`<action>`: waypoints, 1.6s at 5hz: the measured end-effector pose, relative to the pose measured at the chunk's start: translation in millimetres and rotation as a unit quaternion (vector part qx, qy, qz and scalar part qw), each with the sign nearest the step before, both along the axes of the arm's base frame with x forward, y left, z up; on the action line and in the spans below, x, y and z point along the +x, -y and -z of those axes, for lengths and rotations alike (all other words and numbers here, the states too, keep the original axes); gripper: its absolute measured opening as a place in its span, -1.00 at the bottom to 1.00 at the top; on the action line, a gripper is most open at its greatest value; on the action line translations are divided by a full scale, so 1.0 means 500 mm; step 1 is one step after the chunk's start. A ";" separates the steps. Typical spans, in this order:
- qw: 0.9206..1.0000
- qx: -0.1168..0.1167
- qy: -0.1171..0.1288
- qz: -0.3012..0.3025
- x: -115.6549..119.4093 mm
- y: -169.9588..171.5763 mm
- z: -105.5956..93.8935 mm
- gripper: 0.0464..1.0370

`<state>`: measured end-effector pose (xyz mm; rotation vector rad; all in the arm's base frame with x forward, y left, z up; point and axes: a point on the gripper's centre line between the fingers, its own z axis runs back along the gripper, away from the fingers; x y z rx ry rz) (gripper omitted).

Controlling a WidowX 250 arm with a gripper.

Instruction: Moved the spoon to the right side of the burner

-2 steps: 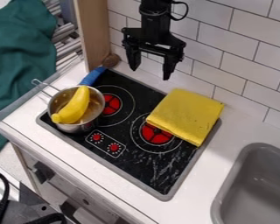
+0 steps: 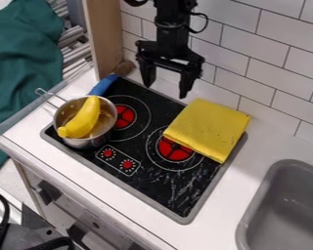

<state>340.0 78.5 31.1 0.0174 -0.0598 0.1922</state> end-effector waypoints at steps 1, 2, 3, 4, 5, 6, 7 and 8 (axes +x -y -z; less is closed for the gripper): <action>1.000 0.001 -0.008 -0.022 -0.012 -0.055 0.009 0.93; 0.999 0.004 -0.018 -0.042 -0.017 -0.114 0.017 0.93; 0.998 0.001 -0.034 -0.055 -0.028 -0.159 0.028 0.93; 0.997 0.003 -0.049 -0.057 -0.034 -0.179 0.046 0.93; 0.995 -0.010 -0.067 -0.066 -0.045 -0.200 0.073 0.93; 0.993 -0.018 -0.077 -0.084 -0.052 -0.216 0.102 0.93; 0.992 -0.019 -0.084 -0.092 -0.045 -0.225 0.127 0.93; 0.991 -0.022 -0.089 -0.098 -0.046 -0.228 0.135 0.93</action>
